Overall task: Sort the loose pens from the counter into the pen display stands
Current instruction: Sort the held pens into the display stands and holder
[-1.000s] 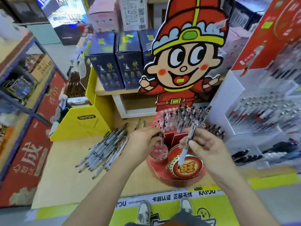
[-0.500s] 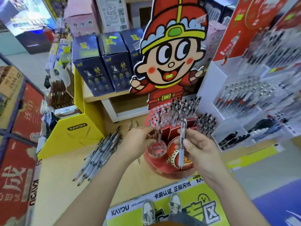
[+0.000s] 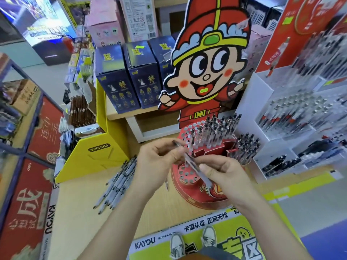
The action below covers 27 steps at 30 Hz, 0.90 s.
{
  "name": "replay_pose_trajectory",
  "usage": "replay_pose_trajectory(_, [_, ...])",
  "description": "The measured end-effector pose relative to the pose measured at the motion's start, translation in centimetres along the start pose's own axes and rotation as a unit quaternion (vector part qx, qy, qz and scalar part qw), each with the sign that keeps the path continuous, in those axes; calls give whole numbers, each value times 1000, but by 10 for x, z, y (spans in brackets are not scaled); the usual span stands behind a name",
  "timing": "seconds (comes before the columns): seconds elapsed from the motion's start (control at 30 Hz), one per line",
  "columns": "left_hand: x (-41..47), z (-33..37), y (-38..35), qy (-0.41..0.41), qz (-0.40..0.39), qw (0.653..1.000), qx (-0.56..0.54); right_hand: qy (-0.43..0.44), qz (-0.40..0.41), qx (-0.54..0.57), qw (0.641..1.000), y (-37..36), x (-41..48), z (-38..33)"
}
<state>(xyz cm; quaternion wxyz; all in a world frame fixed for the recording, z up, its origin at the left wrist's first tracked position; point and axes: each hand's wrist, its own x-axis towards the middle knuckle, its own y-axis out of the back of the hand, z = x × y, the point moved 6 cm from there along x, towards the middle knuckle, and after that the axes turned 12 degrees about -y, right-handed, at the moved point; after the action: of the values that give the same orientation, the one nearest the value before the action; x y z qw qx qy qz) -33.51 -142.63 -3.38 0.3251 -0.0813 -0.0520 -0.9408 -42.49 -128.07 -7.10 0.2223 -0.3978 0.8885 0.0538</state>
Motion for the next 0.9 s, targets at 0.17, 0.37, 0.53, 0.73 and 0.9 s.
replay_pose_trajectory(0.17, [10, -9, 44, -21, 99, 991, 90, -17, 94, -18, 995, 37, 3, 4])
replay_pose_trajectory(0.37, [7, -45, 27, -13, 56, 982, 181, -41, 102, -10, 994, 44, 5, 15])
replay_pose_trajectory(0.53, [4, -53, 14, -28, 22, 978, 207, -53, 96, -20, 994, 40, 7, 25])
replay_pose_trajectory(0.73, [3, -62, 1, -92, -49, 945, 310, -56, 73, -42, 995, 39, 11, 27])
replay_pose_trajectory(0.9, [5, -66, -16, -126, -89, 916, 369, -45, 34, -60, 997, 32, 18, 24])
